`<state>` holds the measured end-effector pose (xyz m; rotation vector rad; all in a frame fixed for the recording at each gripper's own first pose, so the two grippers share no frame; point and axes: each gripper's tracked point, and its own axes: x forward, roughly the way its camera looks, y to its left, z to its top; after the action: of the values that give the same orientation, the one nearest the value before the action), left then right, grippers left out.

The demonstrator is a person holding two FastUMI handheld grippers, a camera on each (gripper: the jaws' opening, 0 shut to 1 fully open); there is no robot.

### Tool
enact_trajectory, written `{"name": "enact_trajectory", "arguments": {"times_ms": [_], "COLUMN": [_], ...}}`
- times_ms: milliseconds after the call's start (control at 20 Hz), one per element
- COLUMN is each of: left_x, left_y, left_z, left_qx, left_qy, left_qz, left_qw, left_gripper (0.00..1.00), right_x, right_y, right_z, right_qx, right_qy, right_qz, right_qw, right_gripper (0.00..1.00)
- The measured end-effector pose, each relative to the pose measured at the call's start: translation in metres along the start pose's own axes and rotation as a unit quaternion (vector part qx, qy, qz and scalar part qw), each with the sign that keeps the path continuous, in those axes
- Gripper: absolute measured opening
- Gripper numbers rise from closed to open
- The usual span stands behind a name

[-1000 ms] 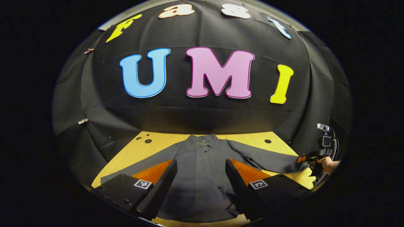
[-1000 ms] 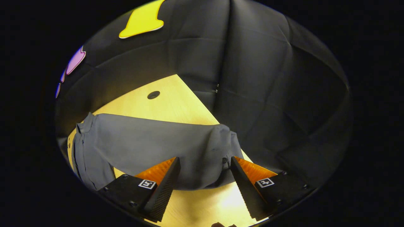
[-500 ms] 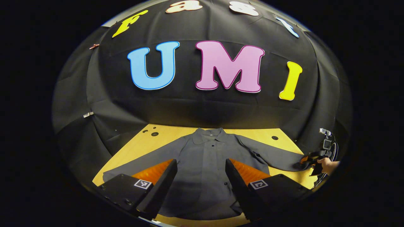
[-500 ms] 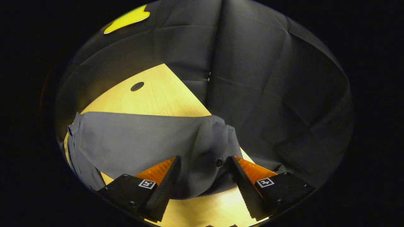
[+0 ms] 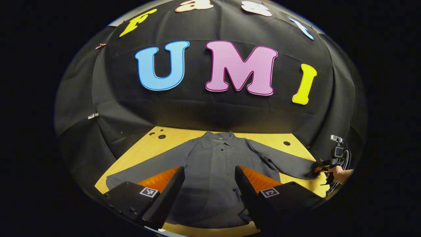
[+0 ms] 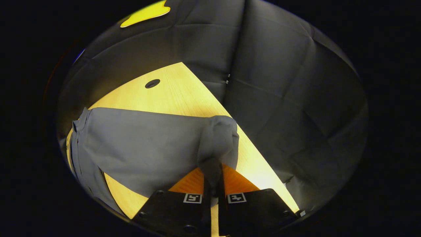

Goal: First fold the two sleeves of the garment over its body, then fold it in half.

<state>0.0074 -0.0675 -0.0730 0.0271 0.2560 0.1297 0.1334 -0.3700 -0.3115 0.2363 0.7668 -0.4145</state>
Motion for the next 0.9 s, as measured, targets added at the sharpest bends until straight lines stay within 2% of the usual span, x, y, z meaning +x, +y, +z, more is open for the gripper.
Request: {"name": "enact_trajectory", "arguments": {"times_ms": [50,100,150,200,350,600,900], "left_x": [-0.001,-0.002,-0.002,-0.003,-0.005,-0.004,-0.006], "left_y": [0.0,0.002,0.003,0.004,0.011,0.02,0.035], "left_z": [0.0,0.002,0.001,0.002,0.004,0.006,0.001], "left_qx": [0.001,0.002,0.003,0.003,0.002,0.0,-0.014], "left_qy": [-0.001,-0.003,-0.005,-0.006,-0.005,-0.01,-0.006], "left_qz": [0.001,0.002,0.003,0.004,0.013,0.016,0.018], "left_qw": [1.0,1.0,1.0,1.0,1.0,1.0,1.0], "left_gripper": [0.97,0.97,0.97,0.96,0.97,0.97,0.97], "right_x": [-0.002,-0.001,-0.002,-0.002,-0.008,-0.051,-0.105], "right_y": [-0.001,-0.001,0.001,0.002,0.007,0.033,0.098], "right_z": [0.001,0.0,0.001,0.002,0.012,0.046,0.082], "right_qx": [-0.007,-0.008,-0.004,-0.003,-0.022,-0.085,-0.156], "right_qy": [-0.004,-0.002,0.0,-0.001,-0.014,-0.06,-0.104], "right_qz": [0.004,0.008,0.01,0.011,0.016,0.031,0.072], "right_qw": [1.0,1.0,1.0,1.0,1.0,0.994,0.98], "right_gripper": [0.06,0.05,0.0,0.05,0.05,0.05,0.05]}}
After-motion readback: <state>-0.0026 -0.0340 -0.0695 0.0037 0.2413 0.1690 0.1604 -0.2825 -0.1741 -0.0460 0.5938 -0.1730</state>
